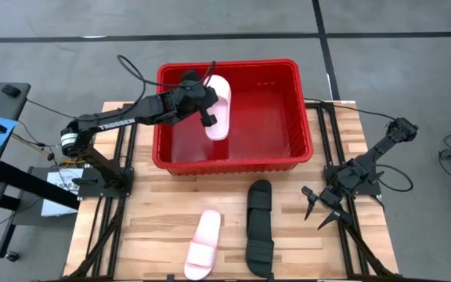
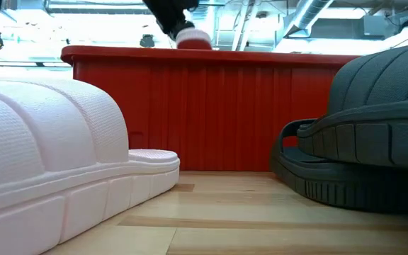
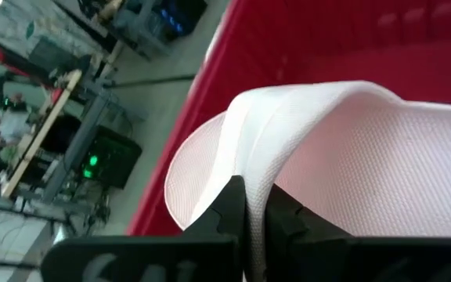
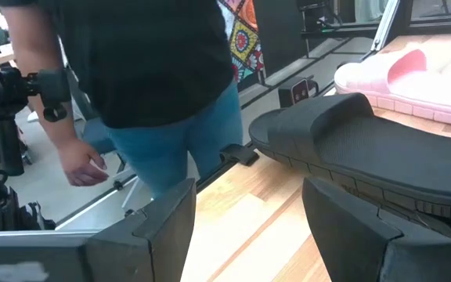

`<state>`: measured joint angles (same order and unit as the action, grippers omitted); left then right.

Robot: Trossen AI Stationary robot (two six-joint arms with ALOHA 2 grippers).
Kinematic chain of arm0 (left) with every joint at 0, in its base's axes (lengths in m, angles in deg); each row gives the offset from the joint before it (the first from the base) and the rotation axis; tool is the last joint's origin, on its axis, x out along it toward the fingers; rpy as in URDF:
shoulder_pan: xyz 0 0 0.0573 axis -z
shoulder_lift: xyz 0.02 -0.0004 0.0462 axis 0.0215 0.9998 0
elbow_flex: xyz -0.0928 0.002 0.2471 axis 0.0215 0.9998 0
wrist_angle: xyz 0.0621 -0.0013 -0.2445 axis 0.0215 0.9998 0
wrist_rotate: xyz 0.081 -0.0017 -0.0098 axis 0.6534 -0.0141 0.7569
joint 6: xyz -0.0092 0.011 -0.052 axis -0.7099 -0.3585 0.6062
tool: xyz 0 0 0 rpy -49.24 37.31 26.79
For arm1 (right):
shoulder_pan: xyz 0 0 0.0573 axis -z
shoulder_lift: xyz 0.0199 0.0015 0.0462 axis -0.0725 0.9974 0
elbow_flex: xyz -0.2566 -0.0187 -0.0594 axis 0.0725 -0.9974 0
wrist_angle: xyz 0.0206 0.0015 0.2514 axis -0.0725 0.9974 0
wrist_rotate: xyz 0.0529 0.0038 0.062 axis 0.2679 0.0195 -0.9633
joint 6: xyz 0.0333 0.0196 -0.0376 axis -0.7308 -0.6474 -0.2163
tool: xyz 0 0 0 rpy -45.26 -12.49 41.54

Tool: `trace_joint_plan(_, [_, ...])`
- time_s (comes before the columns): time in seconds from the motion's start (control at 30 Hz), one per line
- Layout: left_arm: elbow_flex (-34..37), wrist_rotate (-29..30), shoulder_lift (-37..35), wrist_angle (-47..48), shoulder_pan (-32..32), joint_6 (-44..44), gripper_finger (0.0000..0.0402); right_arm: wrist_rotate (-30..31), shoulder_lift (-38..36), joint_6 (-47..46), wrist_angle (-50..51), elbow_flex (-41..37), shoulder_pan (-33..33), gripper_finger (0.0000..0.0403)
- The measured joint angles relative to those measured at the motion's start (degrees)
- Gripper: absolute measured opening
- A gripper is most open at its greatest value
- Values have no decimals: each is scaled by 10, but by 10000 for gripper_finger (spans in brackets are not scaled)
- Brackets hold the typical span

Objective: Pick and place slides into bin
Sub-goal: Put the top pink slipper in the red bin

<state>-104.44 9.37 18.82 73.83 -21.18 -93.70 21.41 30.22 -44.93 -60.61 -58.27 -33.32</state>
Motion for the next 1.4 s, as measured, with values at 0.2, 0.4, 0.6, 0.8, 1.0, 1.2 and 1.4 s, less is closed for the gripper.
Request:
trace_joint_plan(0.2, [39, -5, 0, -10, -38, 11, 0, 0, 0, 0, 0, 0, 0, 226])
trace_joint_plan(0.4, [69, -25, 29, -73, -54, 14, 0, 0, 0, 0, 0, 0, 0, 226])
trace_joint_plan(0.6, [69, -55, 76, -93, -56, -1, 0, 0, 0, 0, 2, 0, 0, 226])
trace_joint_plan(0.8, [69, -58, 116, -100, -58, 10, 0, 0, 0, 0, 0, 0, 0, 226])
trace_joint_plan(1.0, [69, -51, 144, -114, -58, 52, 0, 0, 0, 0, 0, 0, 0, 226])
trace_joint_plan(1.2, [69, -50, 166, -127, -59, 55, 0, 0, 0, 0, 0, 0, 0, 226])
trace_joint_plan(1.4, [69, -50, 198, -138, -60, 49, 0, 0, 0, 0, 0, 0, 0, 226])
